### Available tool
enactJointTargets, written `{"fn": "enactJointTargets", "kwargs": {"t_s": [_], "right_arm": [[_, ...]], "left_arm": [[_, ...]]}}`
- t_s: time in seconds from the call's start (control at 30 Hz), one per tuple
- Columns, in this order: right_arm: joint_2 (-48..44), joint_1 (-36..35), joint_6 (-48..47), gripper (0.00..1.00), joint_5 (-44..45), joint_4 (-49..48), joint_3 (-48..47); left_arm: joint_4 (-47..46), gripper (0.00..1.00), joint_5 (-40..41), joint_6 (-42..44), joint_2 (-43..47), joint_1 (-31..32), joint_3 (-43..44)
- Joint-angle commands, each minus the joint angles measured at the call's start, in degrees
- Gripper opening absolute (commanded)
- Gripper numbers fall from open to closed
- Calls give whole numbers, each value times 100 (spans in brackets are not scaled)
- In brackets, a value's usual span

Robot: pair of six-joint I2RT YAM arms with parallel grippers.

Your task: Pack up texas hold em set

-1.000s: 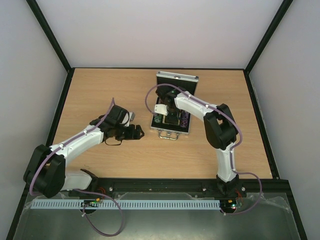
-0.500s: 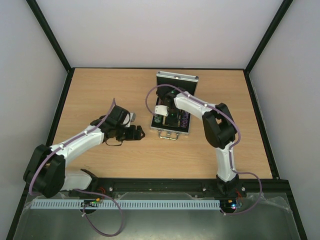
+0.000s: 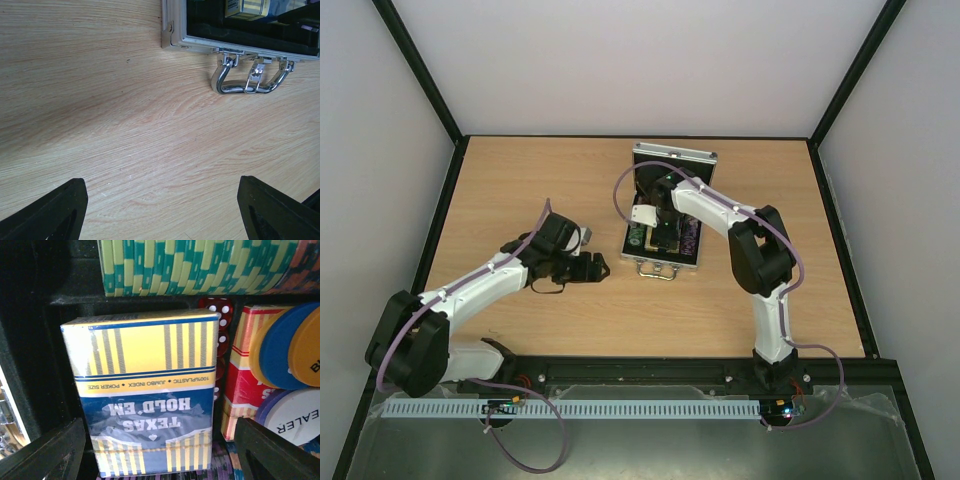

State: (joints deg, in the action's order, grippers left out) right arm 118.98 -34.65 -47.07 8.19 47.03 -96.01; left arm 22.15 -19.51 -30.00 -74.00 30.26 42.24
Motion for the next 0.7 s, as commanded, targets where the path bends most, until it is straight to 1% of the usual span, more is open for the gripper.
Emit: {"fn": "enactJointTargets", "kwargs": {"t_s": [0.0, 0.17, 0.33, 0.5, 0.67], "right_arm": [[-143, 21, 157, 83, -155, 459, -159], [20, 21, 269, 82, -183, 414, -152], [246, 57, 704, 82, 242, 45, -301], [541, 197, 1000, 80, 52, 340, -800], [456, 214, 1010, 80, -150, 405, -743]], "left_arm": [[-53, 84, -12, -23, 71, 46, -86], [-84, 84, -9, -49, 95, 65, -113], [-71, 84, 9, -41, 87, 68, -137], [-77, 84, 0, -19, 50, 68, -112], [-91, 84, 0, -15, 35, 63, -124]]}}
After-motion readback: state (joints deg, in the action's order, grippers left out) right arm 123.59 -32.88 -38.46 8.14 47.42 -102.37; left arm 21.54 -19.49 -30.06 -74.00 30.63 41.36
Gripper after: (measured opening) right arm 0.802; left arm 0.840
